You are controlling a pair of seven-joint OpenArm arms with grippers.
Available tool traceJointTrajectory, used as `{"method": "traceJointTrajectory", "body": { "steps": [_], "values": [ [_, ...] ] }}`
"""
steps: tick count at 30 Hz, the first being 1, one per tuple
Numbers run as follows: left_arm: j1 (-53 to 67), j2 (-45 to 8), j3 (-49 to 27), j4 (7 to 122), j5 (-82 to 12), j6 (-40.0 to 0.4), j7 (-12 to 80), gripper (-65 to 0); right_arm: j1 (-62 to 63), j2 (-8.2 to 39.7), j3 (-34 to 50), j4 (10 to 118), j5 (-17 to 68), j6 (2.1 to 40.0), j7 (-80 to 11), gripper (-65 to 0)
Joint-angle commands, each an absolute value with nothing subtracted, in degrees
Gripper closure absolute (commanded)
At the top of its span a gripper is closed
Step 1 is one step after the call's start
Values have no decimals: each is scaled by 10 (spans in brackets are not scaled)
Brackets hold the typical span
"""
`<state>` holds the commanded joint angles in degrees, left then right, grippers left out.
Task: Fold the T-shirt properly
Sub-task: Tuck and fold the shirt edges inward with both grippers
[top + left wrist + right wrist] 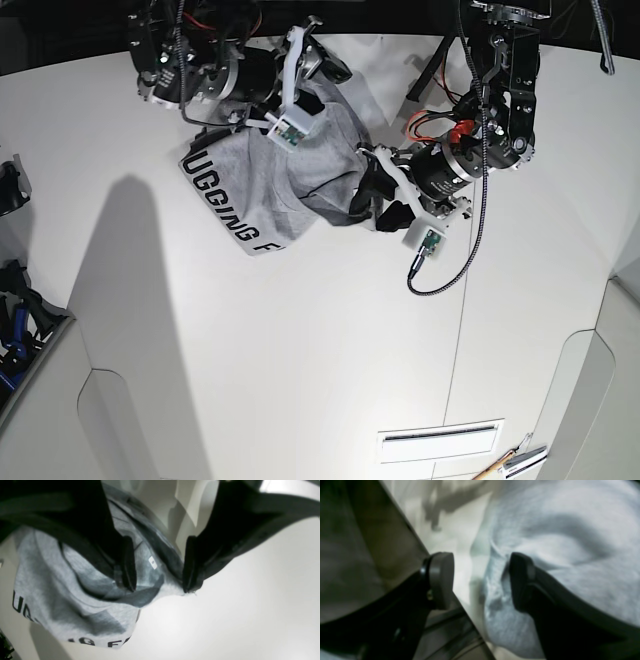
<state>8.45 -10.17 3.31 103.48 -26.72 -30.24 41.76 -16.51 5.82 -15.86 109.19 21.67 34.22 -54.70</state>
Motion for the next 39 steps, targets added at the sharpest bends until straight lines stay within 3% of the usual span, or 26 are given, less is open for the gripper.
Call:
{"method": "traceJointTrajectory", "body": {
  "steps": [3,8,10,12,14,16,17,18,19,24,36,37,39],
  "values": [
    [84,-102,33,1035,-267,-302,418,-305,-145,83,-225,1092,122,307,-524,-347],
    [86,-102,33,1033,-266,-302,418,-305,-99,117,-296,1092,-10,212,-525,-347],
    [86,-102,33,1033,-259,-302,417,-305,-87,129,-317,1092,-18,205,-525,-337],
    [86,-102,33,1033,-253,-302,418,-304,-83,135,-334,1092,-17,205,-525,-268],
    [86,-102,33,1033,-247,-302,418,-260,-83,135,-340,1092,-17,205,-525,-143],
    [86,-102,33,1033,-245,-302,418,-132,-83,135,-340,1092,-17,205,-525,-23],
    [86,-102,33,1033,-245,-302,418,-64,-82,135,-340,1092,-17,205,-525,0],
    [85,-102,33,1034,-245,-302,418,-12,-81,135,-340,1092,-14,206,-526,0],
    [84,-102,33,1037,-246,-302,418,0,-81,135,-340,1093,-10,206,-528,0],
    [86,-105,33,1098,-245,-303,428,0,-85,135,-340,1151,8,206,-547,0],
    [98,-105,29,1102,-240,-303,440,0,-124,134,-340,1218,50,208,-553,0],
    [97,-105,29,1102,-238,-303,440,0,-124,133,-340,1218,63,209,-552,-30],
    [97,-105,29,1102,-232,-307,444,-19,-124,133,-340,1216,87,215,-550,-174]
  ]
}}
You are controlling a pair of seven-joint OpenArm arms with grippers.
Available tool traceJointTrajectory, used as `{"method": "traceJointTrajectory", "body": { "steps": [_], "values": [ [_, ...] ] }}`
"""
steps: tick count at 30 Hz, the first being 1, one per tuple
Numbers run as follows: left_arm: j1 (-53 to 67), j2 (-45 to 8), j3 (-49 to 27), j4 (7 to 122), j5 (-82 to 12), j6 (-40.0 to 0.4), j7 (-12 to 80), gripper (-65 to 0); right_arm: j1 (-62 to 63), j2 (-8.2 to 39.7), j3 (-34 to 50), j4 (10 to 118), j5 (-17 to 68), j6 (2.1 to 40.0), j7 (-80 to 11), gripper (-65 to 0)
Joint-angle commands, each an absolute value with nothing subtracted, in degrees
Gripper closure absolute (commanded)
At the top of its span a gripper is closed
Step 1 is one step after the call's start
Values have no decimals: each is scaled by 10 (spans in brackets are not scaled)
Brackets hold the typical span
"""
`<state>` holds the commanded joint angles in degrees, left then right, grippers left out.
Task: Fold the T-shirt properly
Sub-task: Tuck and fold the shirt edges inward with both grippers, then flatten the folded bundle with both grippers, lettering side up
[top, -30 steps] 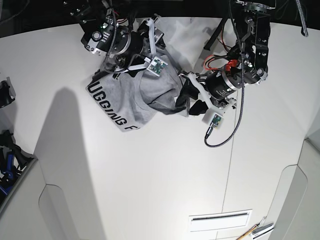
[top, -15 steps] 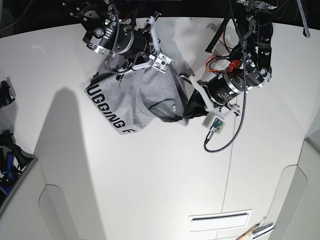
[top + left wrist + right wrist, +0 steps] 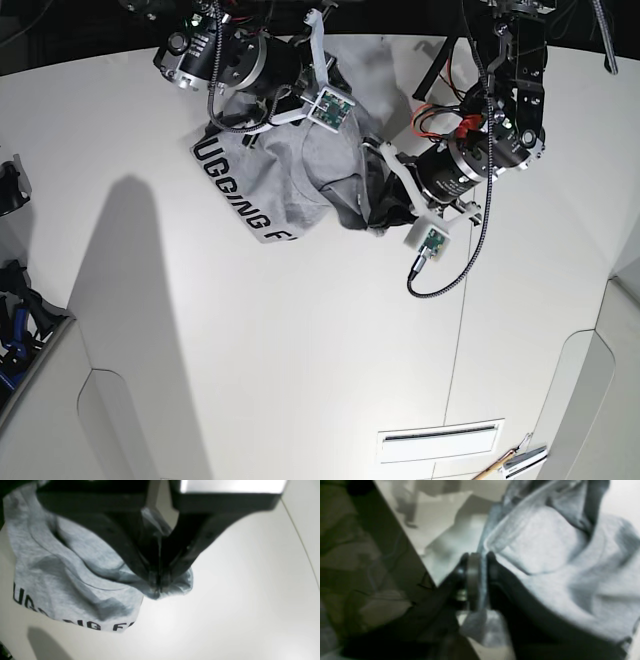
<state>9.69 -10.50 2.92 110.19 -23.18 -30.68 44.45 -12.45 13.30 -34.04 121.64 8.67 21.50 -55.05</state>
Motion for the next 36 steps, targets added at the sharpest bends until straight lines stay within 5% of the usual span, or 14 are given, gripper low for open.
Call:
{"method": "traceJointTrajectory", "body": {
  "steps": [2,4,8,13,17,21,25,31,36],
  "values": [
    [97,-105,29,1102,-226,-307,458,-147,-126,133,-340,1213,91,216,-547,-293],
    [98,-105,25,1102,-216,-304,466,-241,-132,133,-340,1213,94,216,-544,-321],
    [99,-105,-30,1102,-243,-291,465,-241,-130,133,-340,1213,92,216,-540,-320],
    [132,-105,-112,1127,-377,-373,481,-241,-124,133,-315,1221,23,167,-509,-319],
    [174,-105,-116,1166,-430,-393,504,-206,-88,131,-265,1221,11,120,-498,-276],
    [224,-104,-115,1174,-435,-397,504,-198,-67,131,-204,1214,8,111,-477,0],
    [257,-105,-111,1174,-463,-400,504,0,-27,131,-179,1167,8,113,-460,0],
    [291,-105,7,1174,-467,-400,505,0,66,130,-180,1026,55,154,-430,0],
    [290,-103,133,1170,-366,-400,495,0,116,103,-180,937,99,192,-430,0]
  ]
}}
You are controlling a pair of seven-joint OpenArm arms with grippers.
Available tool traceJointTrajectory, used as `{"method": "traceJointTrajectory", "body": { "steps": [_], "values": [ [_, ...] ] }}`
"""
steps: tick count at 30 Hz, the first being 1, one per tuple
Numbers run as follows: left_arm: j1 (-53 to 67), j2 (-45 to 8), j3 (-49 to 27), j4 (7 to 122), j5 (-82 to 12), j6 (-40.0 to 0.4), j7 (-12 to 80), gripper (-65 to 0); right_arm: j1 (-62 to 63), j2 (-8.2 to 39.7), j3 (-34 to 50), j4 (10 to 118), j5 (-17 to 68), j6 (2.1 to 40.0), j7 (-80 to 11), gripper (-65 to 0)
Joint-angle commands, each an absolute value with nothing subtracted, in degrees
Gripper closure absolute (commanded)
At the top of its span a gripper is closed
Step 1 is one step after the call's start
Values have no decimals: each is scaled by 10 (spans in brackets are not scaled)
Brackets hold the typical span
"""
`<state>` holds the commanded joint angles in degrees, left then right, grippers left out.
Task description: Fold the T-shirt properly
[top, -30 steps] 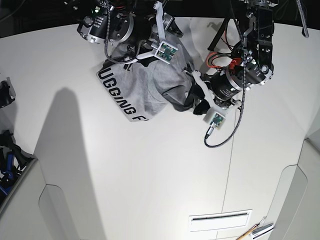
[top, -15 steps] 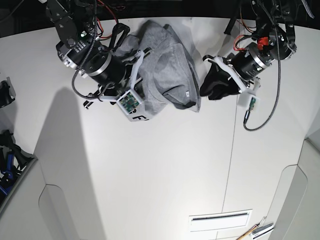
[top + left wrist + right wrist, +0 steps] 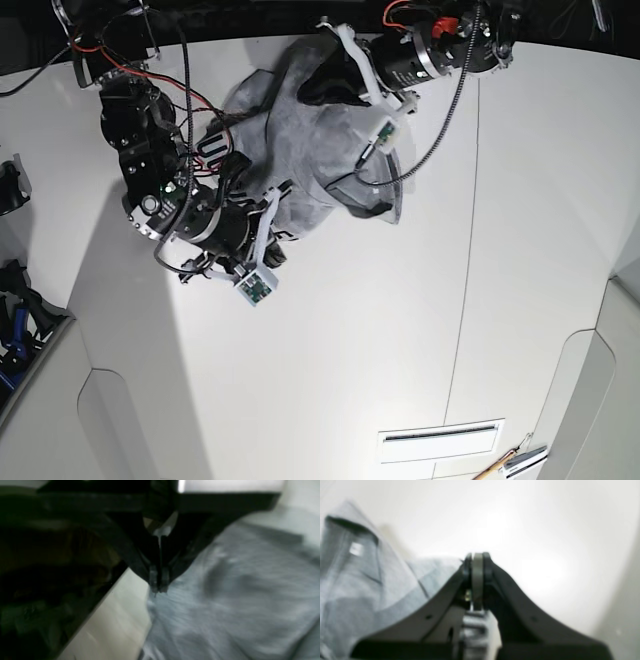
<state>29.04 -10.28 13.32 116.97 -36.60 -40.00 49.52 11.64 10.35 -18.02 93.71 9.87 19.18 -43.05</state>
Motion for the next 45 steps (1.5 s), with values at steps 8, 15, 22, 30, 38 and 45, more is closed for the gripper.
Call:
{"method": "traceJointTrajectory", "body": {
  "steps": [8,15,22,30,38,45],
  "values": [
    [271,-105,117,1101,-264,-392,486,0,116,109,-180,865,105,243,-435,0],
    [199,-105,27,1044,-248,-361,486,0,114,138,-178,866,160,243,-489,0],
    [108,-105,-35,990,-229,-349,482,0,15,138,-148,969,198,243,-489,0],
    [60,-105,-34,958,-231,-349,461,0,-79,92,-149,1027,206,249,-491,0],
    [45,-107,-35,983,-238,-349,457,0,-84,57,-141,1036,189,257,-491,0],
    [105,-164,-42,1095,-257,-349,462,0,-85,58,-87,1101,182,258,-527,0]
  ]
}}
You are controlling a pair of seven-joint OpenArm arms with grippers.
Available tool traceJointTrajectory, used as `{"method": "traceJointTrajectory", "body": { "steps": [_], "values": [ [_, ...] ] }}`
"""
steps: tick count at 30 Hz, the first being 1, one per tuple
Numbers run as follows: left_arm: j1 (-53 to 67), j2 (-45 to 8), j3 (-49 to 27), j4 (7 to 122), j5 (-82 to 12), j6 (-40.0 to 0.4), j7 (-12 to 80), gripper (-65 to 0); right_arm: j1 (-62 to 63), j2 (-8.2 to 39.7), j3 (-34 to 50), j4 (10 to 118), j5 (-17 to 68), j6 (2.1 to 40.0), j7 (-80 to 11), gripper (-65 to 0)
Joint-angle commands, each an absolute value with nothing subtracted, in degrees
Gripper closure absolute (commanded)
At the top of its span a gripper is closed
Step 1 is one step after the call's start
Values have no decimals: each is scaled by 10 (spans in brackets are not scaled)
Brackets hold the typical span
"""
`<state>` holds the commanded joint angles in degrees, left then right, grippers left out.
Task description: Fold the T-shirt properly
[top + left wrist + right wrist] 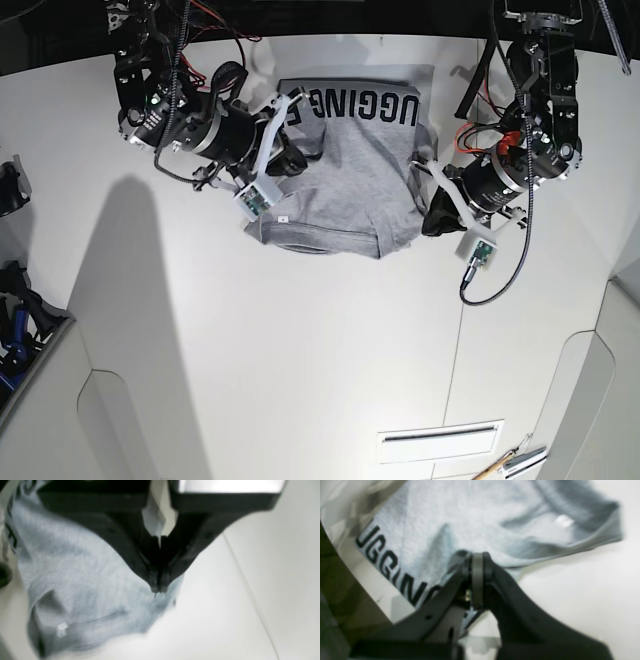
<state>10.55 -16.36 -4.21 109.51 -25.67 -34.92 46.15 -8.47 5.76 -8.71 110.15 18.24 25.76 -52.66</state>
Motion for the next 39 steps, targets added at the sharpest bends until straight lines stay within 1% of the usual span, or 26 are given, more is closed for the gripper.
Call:
{"method": "traceJointTrajectory", "body": {
  "steps": [3,7,12,15,16,18,21,26,29,31,32,34,37,38,39],
  "values": [
    [159,-169,-71,1153,-264,-349,466,0,-96,70,-64,1136,190,258,-551,0],
    [246,-169,-137,1206,-290,-347,481,0,-146,112,-51,1186,224,264,-556,0],
    [348,-169,-230,1214,-349,-359,496,0,-229,168,-51,1237,246,266,-559,0],
    [403,-169,-268,1214,-380,-359,517,0,-276,208,-51,1246,263,275,-565,0],
    [423,-169,-275,1214,-389,-365,530,0,-292,221,-51,1246,271,275,-567,0],
    [466,-169,-282,1214,-416,-400,555,0,-323,246,-51,1246,286,278,-568,0],
    [533,-172,-281,1214,-456,-400,567,0,-369,277,-51,1245,305,300,-568,0],
    [625,-173,-281,1211,-441,-400,567,0,-448,323,-51,1239,305,301,-568,0],
    [666,-175,-281,1189,-434,-400,566,0,-485,346,-52,1223,305,301,-568,0],
    [689,-193,-268,1152,-434,-400,548,0,-502,356,-59,1202,305,316,-564,0],
    [699,-207,-251,1127,-426,-400,530,0,-507,362,-67,1187,305,322,-561,0],
    [713,-233,-197,1066,-381,-400,476,0,-512,373,-92,1147,304,324,-545,0],
    [711,-262,-110,972,-289,-400,350,0,-511,383,-141,1066,277,324,-502,0],
    [707,-270,-84,943,-260,-394,301,0,-511,384,-156,1036,256,324,-474,0],
    [698,-276,-59,913,-236,-369,256,0,-510,384,-169,1005,232,324,-440,0]
  ]
}}
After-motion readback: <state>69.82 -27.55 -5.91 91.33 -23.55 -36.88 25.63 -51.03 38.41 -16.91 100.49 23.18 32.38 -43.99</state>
